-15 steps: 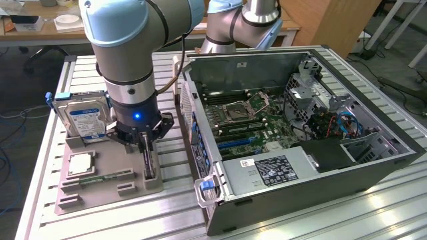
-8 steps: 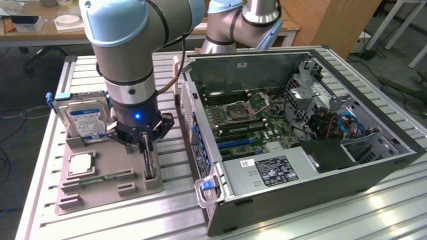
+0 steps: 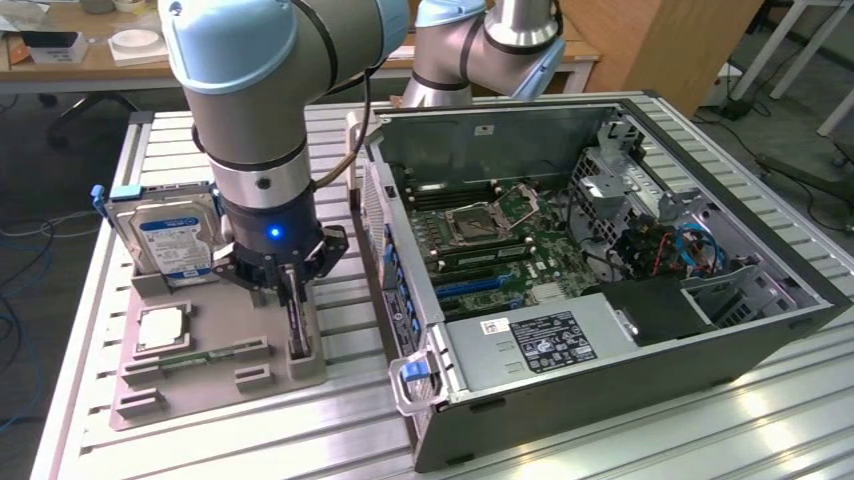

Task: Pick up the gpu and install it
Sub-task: 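Pick up the gpu and move the gpu toward the slot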

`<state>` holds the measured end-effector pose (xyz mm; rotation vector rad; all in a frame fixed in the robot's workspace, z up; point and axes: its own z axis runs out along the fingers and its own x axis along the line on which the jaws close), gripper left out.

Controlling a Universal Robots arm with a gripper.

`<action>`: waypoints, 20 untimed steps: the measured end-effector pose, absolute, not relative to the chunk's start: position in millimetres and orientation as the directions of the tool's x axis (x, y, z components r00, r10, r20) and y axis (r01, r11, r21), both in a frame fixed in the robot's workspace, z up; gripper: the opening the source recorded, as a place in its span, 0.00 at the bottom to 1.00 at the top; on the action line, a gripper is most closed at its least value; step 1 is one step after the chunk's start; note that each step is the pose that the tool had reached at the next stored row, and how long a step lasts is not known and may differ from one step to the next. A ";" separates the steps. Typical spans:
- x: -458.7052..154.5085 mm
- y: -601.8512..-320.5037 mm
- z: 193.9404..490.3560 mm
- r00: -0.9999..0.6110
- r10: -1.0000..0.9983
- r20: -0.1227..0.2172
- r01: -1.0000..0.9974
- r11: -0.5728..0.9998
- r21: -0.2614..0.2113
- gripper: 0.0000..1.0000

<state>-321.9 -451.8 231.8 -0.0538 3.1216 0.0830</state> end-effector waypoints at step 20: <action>-321.8 -451.9 255.4 -0.999 -0.034 -0.019 -0.035 0.998 0.058 0.26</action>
